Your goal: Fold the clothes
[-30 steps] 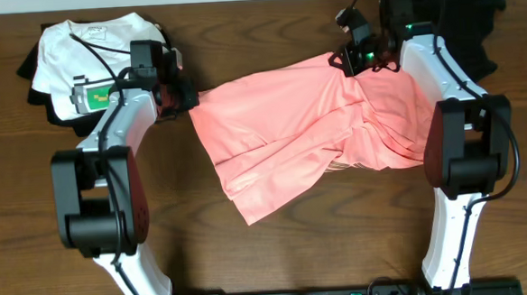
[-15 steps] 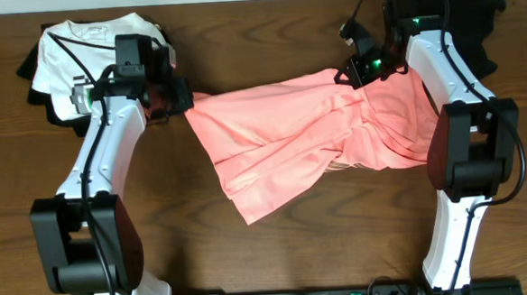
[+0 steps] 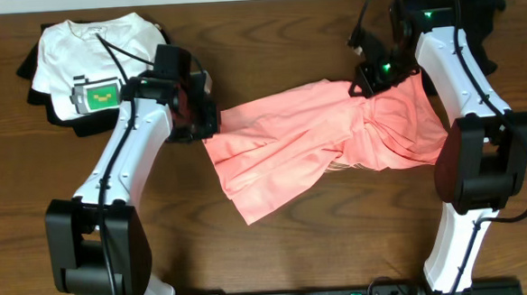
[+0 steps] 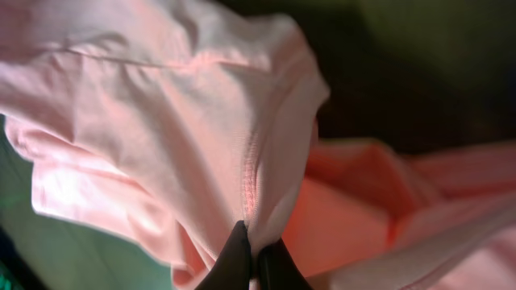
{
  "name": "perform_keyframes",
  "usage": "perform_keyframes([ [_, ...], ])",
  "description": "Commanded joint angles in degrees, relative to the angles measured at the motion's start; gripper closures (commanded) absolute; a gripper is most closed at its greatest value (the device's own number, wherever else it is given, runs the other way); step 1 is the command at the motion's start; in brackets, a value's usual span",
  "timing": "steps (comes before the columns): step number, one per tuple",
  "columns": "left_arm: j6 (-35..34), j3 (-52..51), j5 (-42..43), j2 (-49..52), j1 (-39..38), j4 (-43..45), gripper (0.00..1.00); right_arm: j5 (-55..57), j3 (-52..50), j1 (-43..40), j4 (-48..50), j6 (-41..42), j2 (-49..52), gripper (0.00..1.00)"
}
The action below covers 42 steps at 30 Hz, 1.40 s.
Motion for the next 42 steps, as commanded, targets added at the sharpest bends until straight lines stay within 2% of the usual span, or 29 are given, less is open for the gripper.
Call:
perform_keyframes([
  [1,2.1,0.0,0.2,-1.2,0.0,-3.0,0.94,4.1,0.9,-1.2,-2.4,1.4,-1.4,0.99],
  [11,5.9,-0.1,0.1,-1.2,0.0,-11.1,0.94,5.2,0.4,-3.8,-6.9,3.0,-1.3,0.99],
  [25,5.9,-7.2,0.1,-1.1,0.0,-10.6,0.93,7.6,-6.7,-3.8,-6.2,3.0,-1.2,0.97],
  [26,5.9,-7.7,0.1,-1.1,0.0,-10.4,0.87,7.6,-7.2,-3.8,-6.2,3.0,-1.2,0.91],
  [28,5.9,-8.2,0.1,-1.1,0.0,-10.0,0.68,7.6,-7.4,-3.8,-6.2,3.0,-1.2,0.66],
  [30,5.9,-8.2,0.1,-1.1,0.0,-9.7,0.56,8.1,-7.4,-3.8,-5.4,3.3,-1.2,0.55],
  [33,5.9,-8.2,0.1,-1.1,0.0,-9.4,0.54,9.5,-7.4,-3.8,-3.8,5.6,-1.2,0.51],
  [42,5.8,-8.2,0.8,-1.1,0.0,-4.8,0.55,9.4,-5.4,-3.8,-1.9,5.6,-1.3,0.44],
])
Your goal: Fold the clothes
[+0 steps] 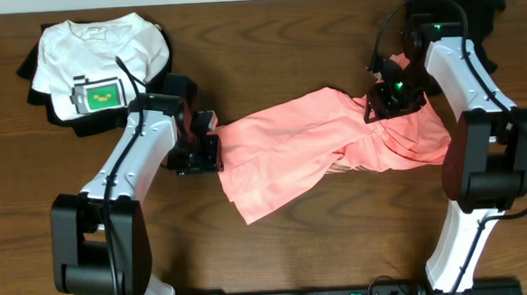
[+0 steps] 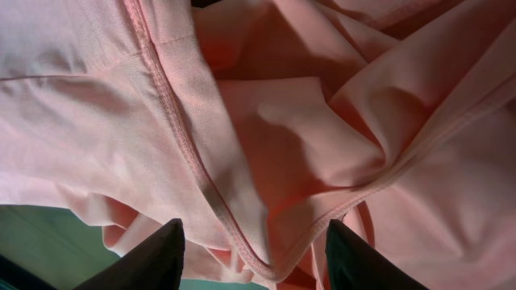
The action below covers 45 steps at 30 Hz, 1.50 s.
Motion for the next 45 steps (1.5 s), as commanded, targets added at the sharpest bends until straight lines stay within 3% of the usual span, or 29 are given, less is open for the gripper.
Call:
perform_keyframes([
  [1,0.7,-0.2,0.5,-1.0,0.1,1.2,0.54,0.2,2.7,-0.3,-0.2,0.8,-1.4,0.43],
  [6,0.4,-0.2,0.8,-1.0,0.1,2.9,0.55,-2.3,8.6,-0.3,-2.0,0.8,-2.2,0.39],
  [13,0.2,-0.3,12.2,-1.0,0.1,3.6,0.55,-5.3,13.4,1.6,-5.9,0.5,-2.6,0.37],
  [22,-2.7,-2.9,12.5,-1.0,2.4,5.6,0.55,-5.3,13.4,5.2,-6.4,0.1,-2.6,0.34],
  [28,-4.1,-10.5,19.8,-1.0,6.1,12.1,0.55,-5.3,13.4,5.7,-6.6,0.1,-2.6,0.32],
  [45,-8.7,-22.8,21.3,-1.0,7.5,29.4,0.53,-6.2,13.4,6.2,-7.3,0.1,-2.6,0.30],
])
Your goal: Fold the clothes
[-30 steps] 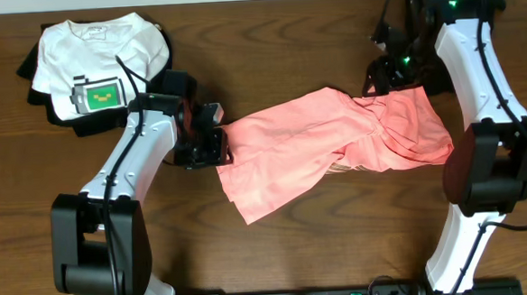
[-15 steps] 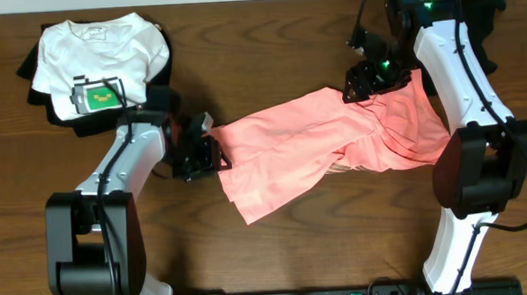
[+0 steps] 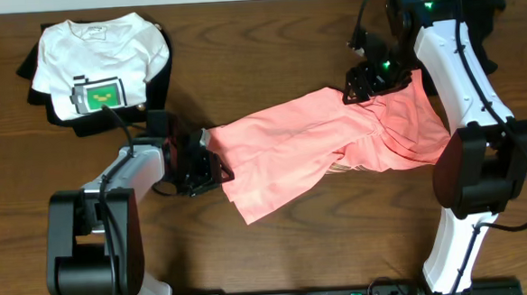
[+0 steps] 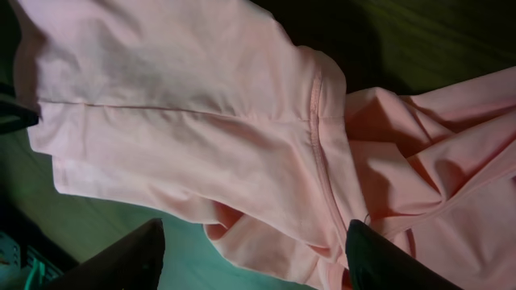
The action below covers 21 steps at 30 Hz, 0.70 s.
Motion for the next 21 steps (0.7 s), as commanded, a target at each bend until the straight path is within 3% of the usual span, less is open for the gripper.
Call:
perform_keyframes([
  [1,-2.8,-2.0,0.0,-0.7,0.2,3.4,0.53,-1.4,0.9,0.7,-0.1,-0.1,-1.1,0.30],
  [12,-3.9,-3.5,0.0,-0.7,-0.1,6.8,0.46,-3.1,0.9,1.1,-0.2,0.0,-1.1,0.28],
  [21,-3.9,-3.6,-1.7,-0.2,-5.3,9.3,0.40,-3.1,0.9,1.1,-0.5,0.2,-1.1,0.27],
])
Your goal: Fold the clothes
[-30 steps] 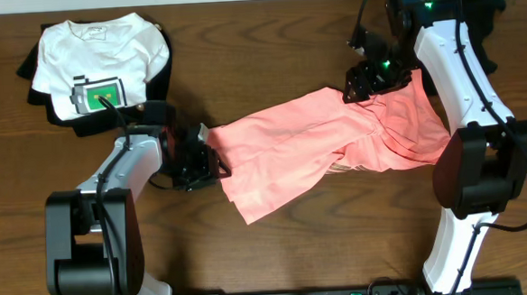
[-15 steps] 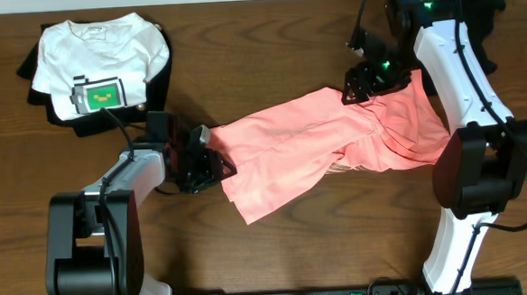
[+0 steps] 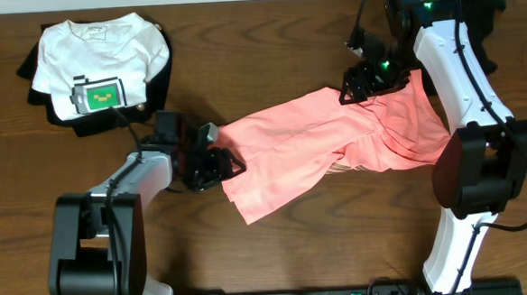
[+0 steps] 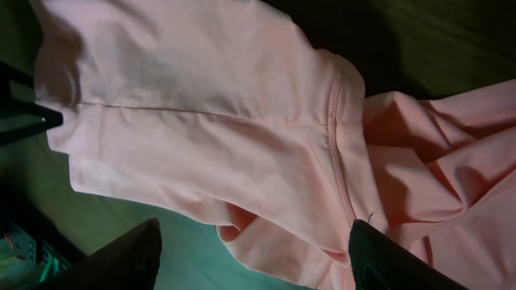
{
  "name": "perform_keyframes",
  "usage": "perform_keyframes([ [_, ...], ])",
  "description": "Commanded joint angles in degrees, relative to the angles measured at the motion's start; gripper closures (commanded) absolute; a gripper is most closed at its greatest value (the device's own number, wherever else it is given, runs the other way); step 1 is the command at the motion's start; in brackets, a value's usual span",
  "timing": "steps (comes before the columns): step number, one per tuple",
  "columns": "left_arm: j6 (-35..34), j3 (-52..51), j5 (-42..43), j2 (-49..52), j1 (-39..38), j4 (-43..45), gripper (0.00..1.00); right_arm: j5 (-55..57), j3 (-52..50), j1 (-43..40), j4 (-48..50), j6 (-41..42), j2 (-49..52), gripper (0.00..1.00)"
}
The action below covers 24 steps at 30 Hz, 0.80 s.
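Observation:
A crumpled salmon-pink garment (image 3: 327, 144) lies spread across the middle of the table, bunched at its right end. My right gripper (image 3: 349, 91) hovers over its upper edge, open wide. In the right wrist view the gripper (image 4: 254, 262) has a seam and folds of the garment (image 4: 210, 137) below it and nothing between its fingers (image 4: 113, 258). My left gripper (image 3: 223, 161) lies low at the garment's left edge, touching the cloth. Its jaws are too small and dark to read.
A folded white T-shirt with a green print (image 3: 100, 52) sits on a dark pile at the back left. More dark clothes (image 3: 477, 5) lie at the back right behind the right arm. Bare wooden table (image 3: 341, 243) runs along the front.
My left gripper has shifted a little to the right, onto the garment's left edge. The right gripper stays open over the upper edge, barely moved.
My right gripper was first shut on a fold of the pink garment while the left was at its upper left corner. Then the right was open and low on the cloth. Later it stood higher and open, and the left arm dropped lower by the left edge.

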Motion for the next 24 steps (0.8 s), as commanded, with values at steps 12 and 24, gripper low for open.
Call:
perform_keyframes([
  [12,0.1,-1.3,-4.4,0.7,-1.2,0.8,0.94,-1.0,0.9,1.0,-0.3,0.2,-1.1,0.28],
  [24,0.1,-0.5,-3.7,-3.9,12.6,-1.0,0.94,-1.0,4.9,0.7,0.0,0.2,-1.3,0.28],
])
